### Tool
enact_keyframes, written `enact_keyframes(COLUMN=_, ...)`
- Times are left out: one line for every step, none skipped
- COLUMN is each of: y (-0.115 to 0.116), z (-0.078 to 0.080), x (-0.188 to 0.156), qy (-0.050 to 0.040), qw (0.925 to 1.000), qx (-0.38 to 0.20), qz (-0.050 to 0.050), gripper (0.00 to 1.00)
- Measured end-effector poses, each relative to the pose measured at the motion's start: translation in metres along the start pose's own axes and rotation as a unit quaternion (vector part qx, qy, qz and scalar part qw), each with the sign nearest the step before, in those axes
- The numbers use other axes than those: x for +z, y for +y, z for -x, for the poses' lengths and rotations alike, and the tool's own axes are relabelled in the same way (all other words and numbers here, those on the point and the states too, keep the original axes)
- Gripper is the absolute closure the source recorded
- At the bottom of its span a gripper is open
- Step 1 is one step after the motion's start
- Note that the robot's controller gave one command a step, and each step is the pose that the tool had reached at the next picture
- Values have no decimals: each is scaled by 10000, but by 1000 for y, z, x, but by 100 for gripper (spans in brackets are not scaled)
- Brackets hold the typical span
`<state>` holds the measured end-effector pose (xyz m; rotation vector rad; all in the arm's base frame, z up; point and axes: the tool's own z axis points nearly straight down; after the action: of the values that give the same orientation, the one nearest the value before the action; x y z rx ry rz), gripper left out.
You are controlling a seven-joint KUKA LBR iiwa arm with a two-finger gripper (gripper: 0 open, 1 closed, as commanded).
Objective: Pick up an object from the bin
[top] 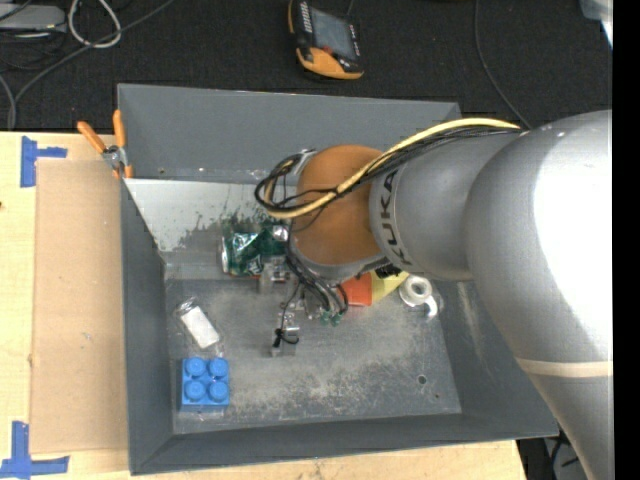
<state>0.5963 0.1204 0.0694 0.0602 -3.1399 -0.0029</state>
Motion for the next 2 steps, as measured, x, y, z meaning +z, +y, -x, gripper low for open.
enact_keyframes(y=-80, z=12, x=-2, qy=21, qw=9992, qx=390, qz=-14, gripper=0)
enact_keyframes(y=-91, z=17, x=-3, qy=21, qw=10000, qx=-44, qz=20, gripper=0)
